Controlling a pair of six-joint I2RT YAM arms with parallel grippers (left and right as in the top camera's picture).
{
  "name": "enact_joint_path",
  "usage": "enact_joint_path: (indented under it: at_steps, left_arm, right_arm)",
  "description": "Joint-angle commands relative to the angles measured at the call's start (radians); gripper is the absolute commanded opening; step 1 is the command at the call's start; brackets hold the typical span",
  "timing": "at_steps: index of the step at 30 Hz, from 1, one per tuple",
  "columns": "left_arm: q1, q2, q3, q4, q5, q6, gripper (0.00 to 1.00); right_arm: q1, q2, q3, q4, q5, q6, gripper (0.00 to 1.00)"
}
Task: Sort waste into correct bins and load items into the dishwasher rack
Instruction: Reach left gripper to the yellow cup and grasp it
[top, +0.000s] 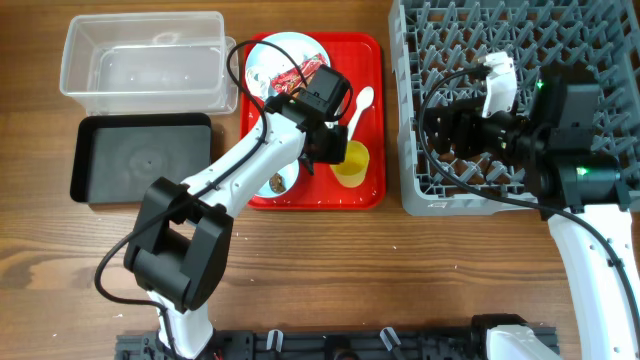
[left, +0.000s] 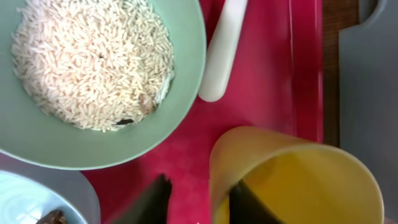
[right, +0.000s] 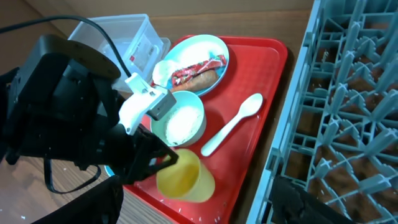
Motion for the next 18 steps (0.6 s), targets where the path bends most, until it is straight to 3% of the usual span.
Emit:
enact_joint_path:
  at_steps: [1, 3, 8, 13, 15, 18]
  left_arm:
    - [-0.006, 0.027, 0.018, 0.002, -0.02, -0.041, 0.15]
    - [-0.012, 0.034, 0.018, 0.001, -0.02, -0.041, 0.04]
    - [-0.005, 0.027, 0.019, 0.002, 0.066, -0.041, 0.04]
    - [0.076, -0.04, 0.019, 0.0, 0.316, -0.04, 0.04]
    - [0.182, -0.104, 0.019, -0.002, 0.521, -0.029, 0.04]
    - [0.286, -0.136, 0.019, -0.016, 0.677, -0.029, 0.04]
  right_arm:
    - [0.004, 0.006, 0.019, -0.001, 0.025, 0.01, 0.77]
    - [0.004, 0.006, 0.019, -0.001, 0.025, 0.01, 0.77]
    - [0.004, 0.006, 0.019, -0.016, 0.024, 0.03, 0.76]
    - [0.004, 0.021, 0.019, -0.022, -0.003, 0.045, 0.76]
    - [0.004, 0.049, 0.019, -0.013, -0.096, 0.038, 0.78]
    - [0.004, 0.083, 0.019, 0.013, -0.201, 0.006, 0.83]
